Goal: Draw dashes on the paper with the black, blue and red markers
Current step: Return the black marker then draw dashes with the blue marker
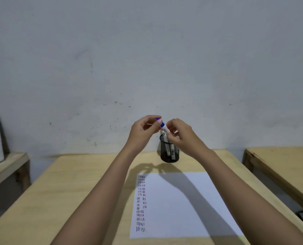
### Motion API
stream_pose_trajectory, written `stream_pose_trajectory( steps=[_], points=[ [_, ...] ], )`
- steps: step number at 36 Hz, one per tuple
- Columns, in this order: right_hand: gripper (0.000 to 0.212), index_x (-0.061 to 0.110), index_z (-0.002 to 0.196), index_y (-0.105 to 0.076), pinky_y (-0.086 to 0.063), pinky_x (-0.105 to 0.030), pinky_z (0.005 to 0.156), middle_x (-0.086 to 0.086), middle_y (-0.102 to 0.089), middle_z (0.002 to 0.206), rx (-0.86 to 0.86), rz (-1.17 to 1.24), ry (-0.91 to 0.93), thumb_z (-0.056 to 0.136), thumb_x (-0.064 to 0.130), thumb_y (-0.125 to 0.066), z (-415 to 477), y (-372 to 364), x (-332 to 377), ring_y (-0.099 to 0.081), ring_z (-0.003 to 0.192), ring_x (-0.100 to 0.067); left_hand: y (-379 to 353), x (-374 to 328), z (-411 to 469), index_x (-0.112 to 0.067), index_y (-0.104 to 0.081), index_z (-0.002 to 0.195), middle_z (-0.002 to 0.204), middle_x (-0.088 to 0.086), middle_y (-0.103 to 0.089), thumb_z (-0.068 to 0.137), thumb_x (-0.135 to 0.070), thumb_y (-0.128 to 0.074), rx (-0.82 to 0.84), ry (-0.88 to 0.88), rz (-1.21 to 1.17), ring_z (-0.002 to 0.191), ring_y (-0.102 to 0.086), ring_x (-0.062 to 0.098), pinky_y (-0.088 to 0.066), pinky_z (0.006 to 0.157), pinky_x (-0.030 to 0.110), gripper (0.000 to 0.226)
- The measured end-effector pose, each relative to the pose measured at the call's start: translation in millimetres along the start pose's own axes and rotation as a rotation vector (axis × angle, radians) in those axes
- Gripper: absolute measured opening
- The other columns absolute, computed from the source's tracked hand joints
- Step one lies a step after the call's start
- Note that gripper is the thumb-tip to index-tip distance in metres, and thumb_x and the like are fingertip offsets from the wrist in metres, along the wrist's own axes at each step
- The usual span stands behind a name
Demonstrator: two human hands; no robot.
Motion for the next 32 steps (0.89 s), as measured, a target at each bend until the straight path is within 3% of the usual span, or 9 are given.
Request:
stream_pose_trajectory(
  steps=[6,9,12,16,18,22,26,32],
  points=[
    [0.010,0.021,0.099,-0.056,-0.048,-0.030,0.073,0.000,-0.056,0.094,0.034,0.011,0.010,0.090,0.018,-0.054,-17,2,8,-0.054,0.083,-0.017,8,-6,-20,-0.005,-0.068,0.094,0.085,0.002,-0.071,0.088,-0.009,-0.061,-0.049,-0.010,-0.011,0.079,-0.068,0.007,-0.054,0.076,0.016,0.010],
    [0.008,0.019,0.097,-0.059,-0.044,-0.023,0.072,-0.001,-0.059,0.096,0.022,0.065,-0.018,0.089,0.019,-0.057,-25,8,7,-0.055,0.082,-0.017,19,1,-26,-0.001,-0.067,0.098,0.086,0.006,-0.069,0.089,-0.008,-0.059,-0.104,0.025,-0.095,0.080,-0.068,0.012,-0.054,0.078,0.016,0.014],
    [0.004,0.017,0.090,-0.063,-0.046,-0.017,0.065,0.001,-0.063,0.092,-0.015,0.222,-0.123,0.086,0.019,-0.063,-34,13,-4,-0.056,0.073,-0.014,31,15,-34,0.001,-0.065,0.102,0.087,0.007,-0.068,0.089,-0.008,-0.059,-0.179,0.079,-0.236,0.075,-0.068,0.007,-0.054,0.077,0.014,0.017],
    [0.005,0.016,0.079,-0.067,-0.054,-0.033,0.070,0.001,-0.067,0.080,-0.095,0.494,-0.273,0.080,0.015,-0.071,-50,10,-24,-0.061,0.072,-0.016,30,33,-46,0.001,-0.062,0.103,0.089,0.008,-0.066,0.091,-0.008,-0.055,-0.177,0.145,-0.352,0.072,-0.068,0.005,-0.055,0.078,0.015,0.016],
    [0.006,0.012,0.078,-0.067,-0.054,-0.031,0.071,-0.003,-0.065,0.078,-0.163,0.665,-0.339,0.079,0.008,-0.071,-58,4,-32,-0.060,0.070,-0.017,27,41,-51,-0.003,-0.062,0.099,0.089,0.009,-0.066,0.092,-0.007,-0.054,-0.162,0.170,-0.376,0.073,-0.069,0.006,-0.056,0.078,0.015,0.012],
    [0.012,0.011,0.074,-0.063,-0.052,-0.012,0.061,0.002,-0.061,0.065,-0.345,1.140,-0.550,0.081,0.002,-0.067,-81,-20,-52,-0.058,0.060,-0.007,19,51,-60,-0.001,-0.060,0.102,0.087,0.008,-0.064,0.093,-0.006,-0.052,-0.130,0.161,-0.269,0.068,-0.068,0.003,-0.055,0.075,0.013,0.013],
    [0.008,0.008,0.078,-0.063,-0.051,-0.009,0.054,0.002,-0.062,0.067,-0.456,1.472,-0.678,0.085,0.005,-0.064,-96,-49,-61,-0.059,0.055,-0.003,11,57,-67,-0.006,-0.062,0.089,0.077,0.004,-0.064,0.093,-0.008,-0.051,-0.090,0.140,-0.067,0.062,-0.064,-0.002,-0.054,0.076,0.018,0.012],
    [0.017,0.002,0.075,-0.061,-0.054,-0.011,0.058,-0.003,-0.061,0.069,-0.424,1.487,-0.699,0.089,0.010,-0.059,-99,-70,-56,-0.061,0.057,-0.005,10,59,-72,-0.020,-0.059,0.075,0.067,0.000,-0.061,0.094,-0.016,-0.051,-0.110,0.111,0.105,0.052,-0.056,-0.004,-0.048,0.061,0.009,0.021]
  ],
)
Point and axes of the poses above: each hand's wrist, its own z-axis towards the middle knuckle, its own y-axis out of the back of the hand, x = y × z, the point moved 10 cm from there along z, towards the middle knuckle
